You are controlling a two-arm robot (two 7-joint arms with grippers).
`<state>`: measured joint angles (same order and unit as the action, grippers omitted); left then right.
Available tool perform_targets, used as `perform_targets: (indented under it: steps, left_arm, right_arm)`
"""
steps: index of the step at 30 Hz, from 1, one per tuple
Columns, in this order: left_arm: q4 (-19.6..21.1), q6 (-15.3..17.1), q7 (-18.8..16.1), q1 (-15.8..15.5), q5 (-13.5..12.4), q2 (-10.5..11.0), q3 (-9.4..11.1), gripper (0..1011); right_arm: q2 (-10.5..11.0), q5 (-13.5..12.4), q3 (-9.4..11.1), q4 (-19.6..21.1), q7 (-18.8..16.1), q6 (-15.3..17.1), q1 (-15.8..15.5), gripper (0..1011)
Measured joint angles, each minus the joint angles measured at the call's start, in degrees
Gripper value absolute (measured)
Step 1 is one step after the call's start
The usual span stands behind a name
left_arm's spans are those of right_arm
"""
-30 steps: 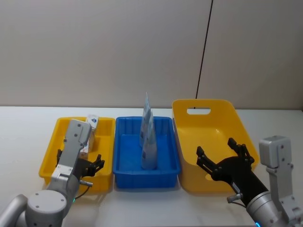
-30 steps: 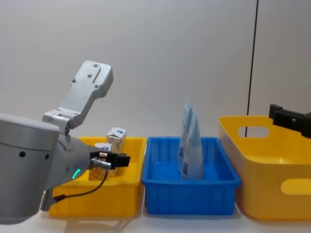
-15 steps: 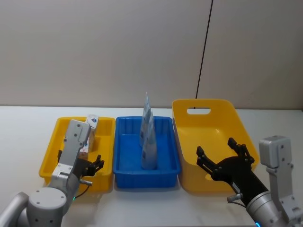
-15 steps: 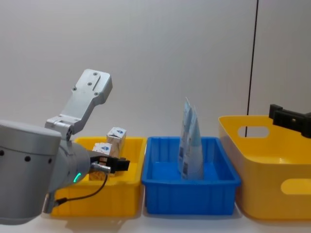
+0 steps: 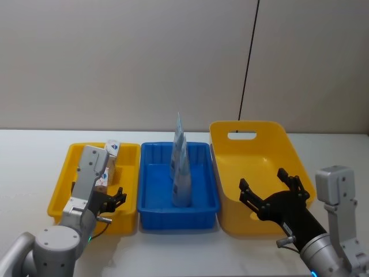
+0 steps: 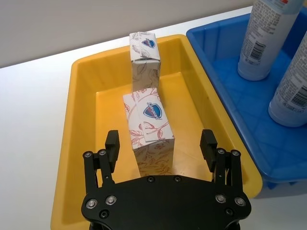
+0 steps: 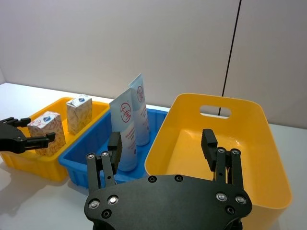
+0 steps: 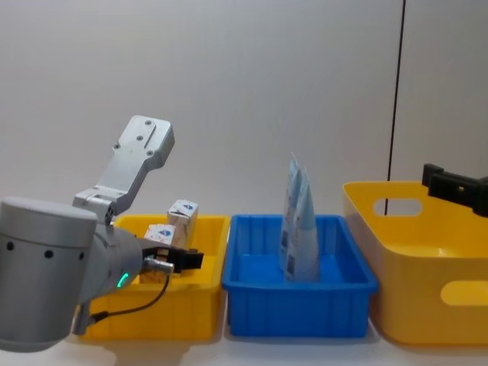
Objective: Bimanual collaborative sorting of washing and personal care products
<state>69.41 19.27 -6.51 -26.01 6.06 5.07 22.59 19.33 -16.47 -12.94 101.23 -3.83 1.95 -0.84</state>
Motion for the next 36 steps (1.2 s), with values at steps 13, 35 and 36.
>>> perform_targets:
  steps: [13, 35, 36]
  left_arm:
    - [-3.81, -1.77, 0.80, -1.66, -0.30, -0.66, -0.68, 1001]
    - [-7.03, -3.53, 1.48, -2.64, -0.69, -1.77, -1.92, 512]
    - [-7.00, -3.52, 1.47, -2.61, -0.70, -1.78, -1.96, 499]
  right_arm:
    - [0.00, 0.00, 0.00, 0.00, 0.00, 0.00, 0.00, 1002]
    - [0.00, 0.00, 0.00, 0.00, 0.00, 0.00, 0.00, 1002]
    - [0.00, 0.00, 0.00, 0.00, 0.00, 0.00, 0.00, 1002]
